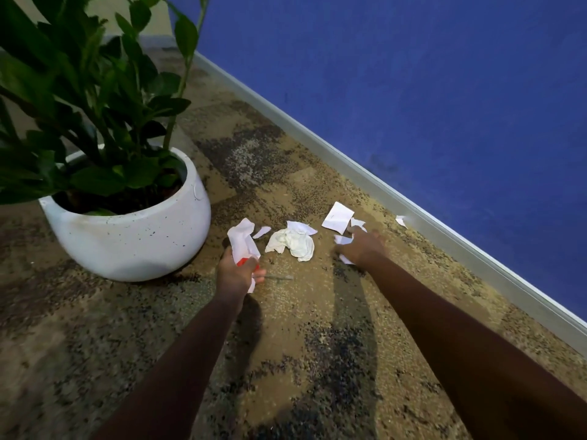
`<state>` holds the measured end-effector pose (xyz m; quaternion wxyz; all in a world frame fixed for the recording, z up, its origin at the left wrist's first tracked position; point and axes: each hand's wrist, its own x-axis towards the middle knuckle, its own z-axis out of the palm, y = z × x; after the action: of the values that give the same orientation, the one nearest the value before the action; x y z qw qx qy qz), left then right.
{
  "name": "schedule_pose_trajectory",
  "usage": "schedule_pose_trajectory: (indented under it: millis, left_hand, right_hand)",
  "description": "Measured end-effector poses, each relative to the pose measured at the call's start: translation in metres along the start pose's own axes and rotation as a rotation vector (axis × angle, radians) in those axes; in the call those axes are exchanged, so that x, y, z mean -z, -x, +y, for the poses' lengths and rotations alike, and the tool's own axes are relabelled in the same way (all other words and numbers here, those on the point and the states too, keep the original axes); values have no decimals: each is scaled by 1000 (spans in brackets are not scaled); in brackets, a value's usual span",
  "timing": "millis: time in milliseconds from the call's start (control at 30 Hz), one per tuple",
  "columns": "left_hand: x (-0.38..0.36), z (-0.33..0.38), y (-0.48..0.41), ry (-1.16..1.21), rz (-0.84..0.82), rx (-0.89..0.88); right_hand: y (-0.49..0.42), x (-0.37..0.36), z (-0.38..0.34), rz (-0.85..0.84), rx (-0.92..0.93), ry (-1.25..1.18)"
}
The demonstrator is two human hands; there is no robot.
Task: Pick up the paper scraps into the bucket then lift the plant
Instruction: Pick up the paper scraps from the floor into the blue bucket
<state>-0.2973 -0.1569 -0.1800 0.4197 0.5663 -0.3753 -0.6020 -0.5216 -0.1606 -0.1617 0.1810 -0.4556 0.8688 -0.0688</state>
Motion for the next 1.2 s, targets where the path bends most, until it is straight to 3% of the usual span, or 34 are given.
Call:
schedule_pose_trajectory:
  millis: [167, 367, 667, 833, 1000, 1200]
  left_hand:
    - [1, 2, -2, -16, -7, 69]
    - [12, 12, 2, -50, -91, 179]
    - [47, 75, 28, -67, -284, 227]
    - [78, 113, 51, -174, -522, 170]
    - [125, 151, 75, -294, -539, 181]
    - [197, 186, 108, -363, -446, 186]
  right_hand:
    - [16, 13, 13, 72, 100, -98]
    - [52, 3, 5, -40, 52, -600]
    - [120, 5, -90, -189, 375, -916]
    - [152, 11, -129, -240, 407, -894]
    - [185, 16, -159, -281, 395, -912]
    - [233, 13, -214, -397, 449, -928]
